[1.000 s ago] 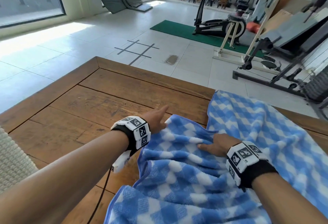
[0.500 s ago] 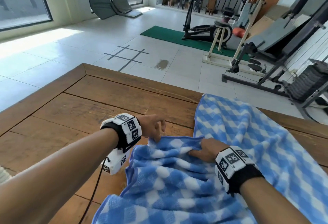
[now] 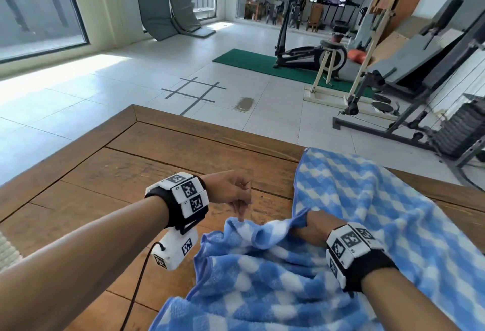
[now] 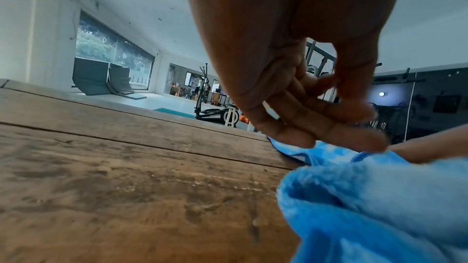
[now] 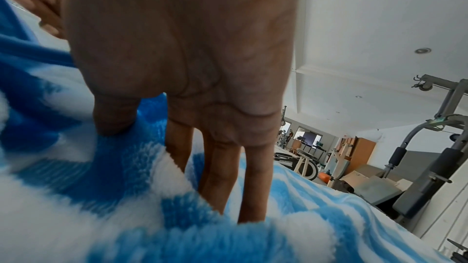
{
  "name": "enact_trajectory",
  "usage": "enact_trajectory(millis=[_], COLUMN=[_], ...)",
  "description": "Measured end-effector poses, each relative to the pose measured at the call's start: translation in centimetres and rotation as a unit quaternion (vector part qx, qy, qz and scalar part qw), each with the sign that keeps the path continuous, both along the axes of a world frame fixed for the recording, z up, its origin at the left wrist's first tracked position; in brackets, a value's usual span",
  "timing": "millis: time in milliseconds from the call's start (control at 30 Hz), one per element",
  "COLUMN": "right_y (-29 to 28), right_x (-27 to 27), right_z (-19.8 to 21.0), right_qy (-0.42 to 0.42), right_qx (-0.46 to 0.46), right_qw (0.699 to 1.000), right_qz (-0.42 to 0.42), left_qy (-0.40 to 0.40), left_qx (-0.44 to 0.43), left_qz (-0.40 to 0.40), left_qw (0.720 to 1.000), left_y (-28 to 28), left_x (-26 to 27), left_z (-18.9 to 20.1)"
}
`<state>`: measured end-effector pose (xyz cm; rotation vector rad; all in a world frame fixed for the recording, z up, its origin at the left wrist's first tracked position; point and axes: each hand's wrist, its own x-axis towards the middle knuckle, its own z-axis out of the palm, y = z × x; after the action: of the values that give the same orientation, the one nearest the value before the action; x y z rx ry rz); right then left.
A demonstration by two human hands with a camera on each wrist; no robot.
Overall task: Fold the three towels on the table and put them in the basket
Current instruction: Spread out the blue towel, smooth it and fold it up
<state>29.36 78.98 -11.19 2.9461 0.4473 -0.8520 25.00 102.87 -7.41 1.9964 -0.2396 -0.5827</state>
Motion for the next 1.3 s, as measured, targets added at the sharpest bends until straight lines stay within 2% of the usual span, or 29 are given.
enact_trajectory(millis=[100, 200, 333, 467, 567, 633, 700, 767, 833, 933, 1033, 1167, 1233, 1300], right_y=[0.0, 0.2, 0.0, -0.1, 0.0, -0.2, -0.5, -1.1, -1.9, -2.3, -3.3, -8.3, -12.2, -16.3], right_x=[0.2, 0.1, 0.2, 0.2, 0.1, -0.1, -0.1, -0.3, -0.7, -2.4, -4.0, -5.9, -7.2, -8.9], right_z=[-0.2, -0.2, -0.6, -0.7, -0.8, -0.6, -0.5, -0.5, -0.6, 0.3, 1.5, 0.3, -0.8, -1.8], right_qy=[0.007, -0.004, -0.017, -0.025, -0.032, -0.026, -0.017, -0.014, -0.019, -0.045, -0.112, -0.115, -0.092, -0.059], right_qx=[-0.002, -0.003, -0.007, -0.021, -0.022, -0.02, -0.003, 0.017, 0.029, 0.101, 0.15, 0.108, 0.06, 0.021], right_qw=[1.0, 1.0, 1.0, 0.999, 0.999, 0.999, 1.0, 1.0, 0.999, 0.994, 0.982, 0.985, 0.986, 0.983], right_qz=[0.016, 0.008, -0.012, -0.009, -0.001, 0.01, 0.015, 0.003, -0.004, 0.008, -0.012, -0.075, -0.124, -0.174], left_qy=[-0.013, -0.071, -0.08, -0.045, -0.084, -0.131, -0.178, -0.194, -0.186, -0.229, -0.26, -0.23, -0.205, -0.142], left_qx=[0.11, 0.221, 0.275, 0.315, 0.377, 0.408, 0.438, 0.454, 0.478, 0.486, 0.46, 0.409, 0.388, 0.406], left_qz=[-0.06, -0.106, -0.168, -0.192, -0.191, -0.125, 0.049, 0.212, 0.245, 0.198, 0.063, -0.123, -0.166, -0.181], left_qw=[0.992, 0.967, 0.943, 0.928, 0.902, 0.895, 0.88, 0.844, 0.823, 0.82, 0.847, 0.874, 0.883, 0.884], left_y=[0.3, -0.4, -1.3, -2.1, -2.7, -2.6, -1.2, 0.9, 2.2, 0.9, -3.2, -10.4, -13.5, -15.6], left_x=[-0.1, -0.4, -1.1, -1.7, -2.1, -1.8, -1.0, -0.4, -0.3, -1.0, -2.7, -7.5, -10.4, -12.8], left_z=[-0.5, -1.7, -2.5, -2.9, -2.7, -1.9, -0.6, 1.0, 1.8, 2.4, 2.0, 0.1, -1.6, -3.4])
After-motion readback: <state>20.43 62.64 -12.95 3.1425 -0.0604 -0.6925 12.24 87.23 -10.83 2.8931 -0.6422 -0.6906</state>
